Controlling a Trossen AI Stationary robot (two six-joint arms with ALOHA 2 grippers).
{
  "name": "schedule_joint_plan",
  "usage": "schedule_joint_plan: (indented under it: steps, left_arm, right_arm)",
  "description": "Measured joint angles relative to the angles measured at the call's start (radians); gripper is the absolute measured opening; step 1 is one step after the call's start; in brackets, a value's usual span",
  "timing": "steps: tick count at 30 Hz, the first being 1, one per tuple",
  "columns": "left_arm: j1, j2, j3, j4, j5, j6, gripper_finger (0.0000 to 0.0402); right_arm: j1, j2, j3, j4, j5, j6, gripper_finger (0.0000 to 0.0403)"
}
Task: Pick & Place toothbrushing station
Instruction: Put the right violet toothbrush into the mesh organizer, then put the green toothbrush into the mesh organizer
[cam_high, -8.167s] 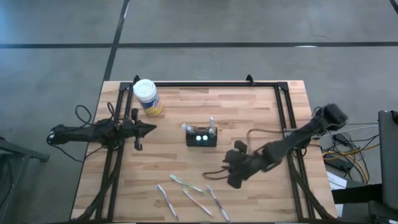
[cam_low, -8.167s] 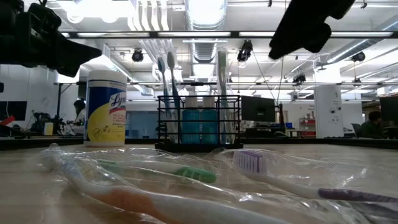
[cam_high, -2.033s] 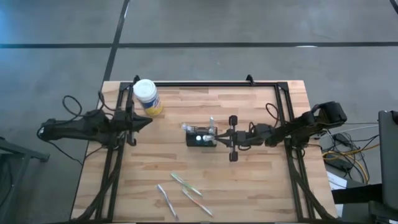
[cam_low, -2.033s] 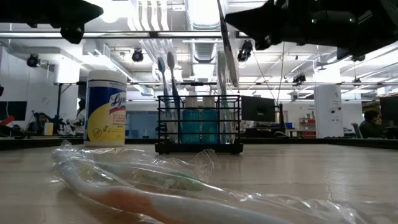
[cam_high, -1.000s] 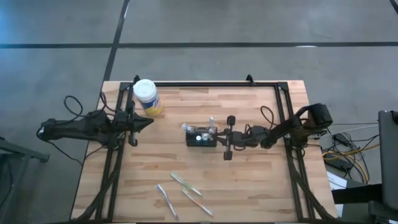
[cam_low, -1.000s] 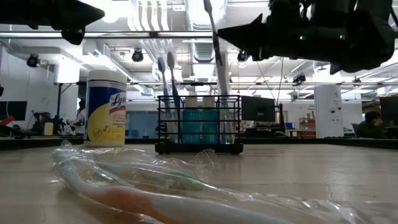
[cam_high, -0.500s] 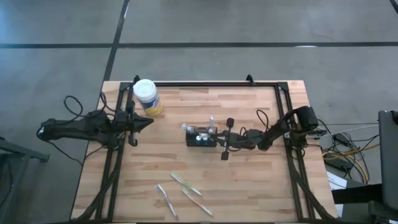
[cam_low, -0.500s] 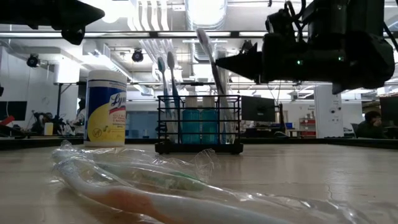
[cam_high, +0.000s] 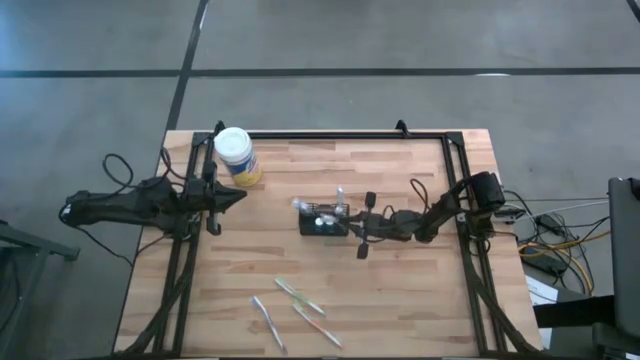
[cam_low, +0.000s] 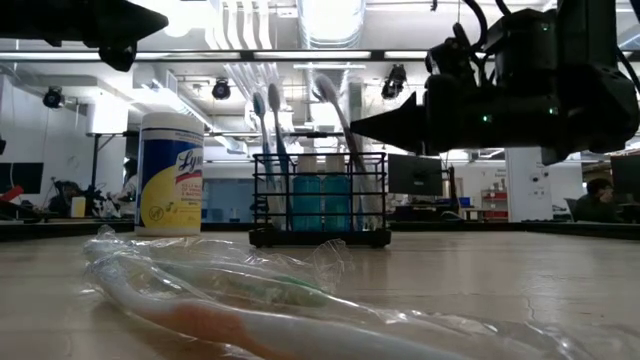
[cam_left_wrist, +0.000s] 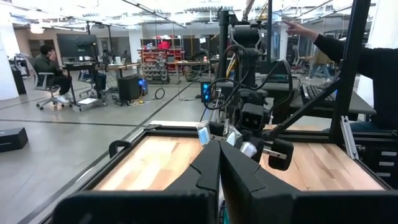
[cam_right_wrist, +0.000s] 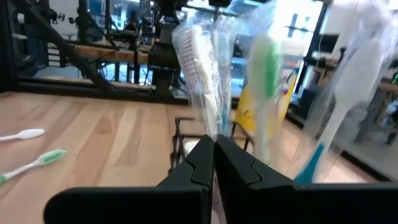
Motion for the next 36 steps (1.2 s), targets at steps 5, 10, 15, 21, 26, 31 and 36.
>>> schedule_joint_plan:
  steps: [5,10,15,21,26,31,36]
  left_arm:
    - [0.001,0.0,0.0,0.003,0.0,0.0,0.0012]
    - [0.001,0.0,0.0,0.004,-0.002,0.007,0.0012]
    - [0.001,0.0,0.0,0.011,-0.002,0.006,0.0012]
    - [0.0,-0.001,0.0,0.011,-0.002,0.005,0.0012]
    - [0.0,-0.002,0.0,0.01,-0.002,0.01,0.0012]
    - [0.0,-0.002,0.0,0.003,-0.002,0.022,0.0012]
    - [0.0,-0.002,0.0,-0.041,-0.002,0.023,0.0012]
  right_arm:
    - [0.0,-0.013,0.0,-0.056,-0.017,0.06,0.0014]
    - [0.0,-0.028,0.004,-0.077,-0.019,0.094,0.006]
    - [0.002,-0.052,0.008,-0.077,-0.02,0.099,0.0125]
    - [0.019,-0.153,0.003,-0.135,-0.02,0.097,0.0186]
    - [0.042,-0.384,-0.006,-0.37,-0.018,0.094,0.0199]
    - [0.057,-0.709,-0.005,-0.728,-0.019,0.11,0.0164]
    - [0.093,-0.986,-0.005,-1.064,-0.024,0.108,0.0083]
